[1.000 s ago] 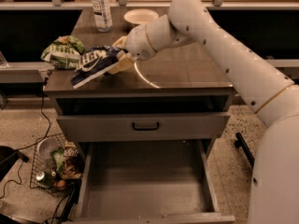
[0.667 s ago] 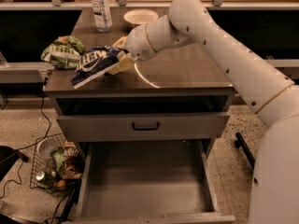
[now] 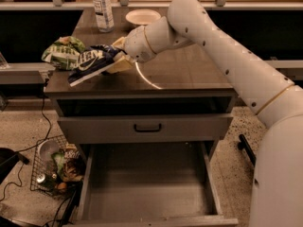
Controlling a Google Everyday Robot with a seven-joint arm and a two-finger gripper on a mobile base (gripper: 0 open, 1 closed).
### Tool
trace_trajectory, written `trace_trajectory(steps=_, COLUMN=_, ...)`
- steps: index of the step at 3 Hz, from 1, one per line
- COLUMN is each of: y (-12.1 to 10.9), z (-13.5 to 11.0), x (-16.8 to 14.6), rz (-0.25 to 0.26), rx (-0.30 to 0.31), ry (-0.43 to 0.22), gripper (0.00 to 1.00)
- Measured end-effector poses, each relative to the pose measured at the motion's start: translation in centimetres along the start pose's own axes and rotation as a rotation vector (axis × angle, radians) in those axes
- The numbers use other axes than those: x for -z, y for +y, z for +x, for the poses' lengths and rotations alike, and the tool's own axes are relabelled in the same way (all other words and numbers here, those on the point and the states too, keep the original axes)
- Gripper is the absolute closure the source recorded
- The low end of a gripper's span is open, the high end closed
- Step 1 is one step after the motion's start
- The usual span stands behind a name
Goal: Move blue chip bag near green jalapeno chip bag
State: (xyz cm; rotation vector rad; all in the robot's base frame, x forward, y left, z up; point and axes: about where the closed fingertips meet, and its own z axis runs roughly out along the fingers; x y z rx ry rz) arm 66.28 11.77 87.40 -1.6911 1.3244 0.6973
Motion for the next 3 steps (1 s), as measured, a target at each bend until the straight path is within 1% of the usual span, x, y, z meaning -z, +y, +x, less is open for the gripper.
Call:
trace_trajectory(steps=1, y=0.08, z=-0.04, x=-0.24, rz=-0.004, rx=0.0, ry=-0.001, gripper=0.04)
trace_trajectory(steps=2, y=0.14, z=-0.07, x=-0.41, rz=-0.007, rx=0.001, ry=-0.002, gripper=0.0)
trace_trajectory(steps=3, y=0.14, z=-0.08, x=-0.42, rz=-0.007, rx=0.001, ry=-0.002, gripper=0.0)
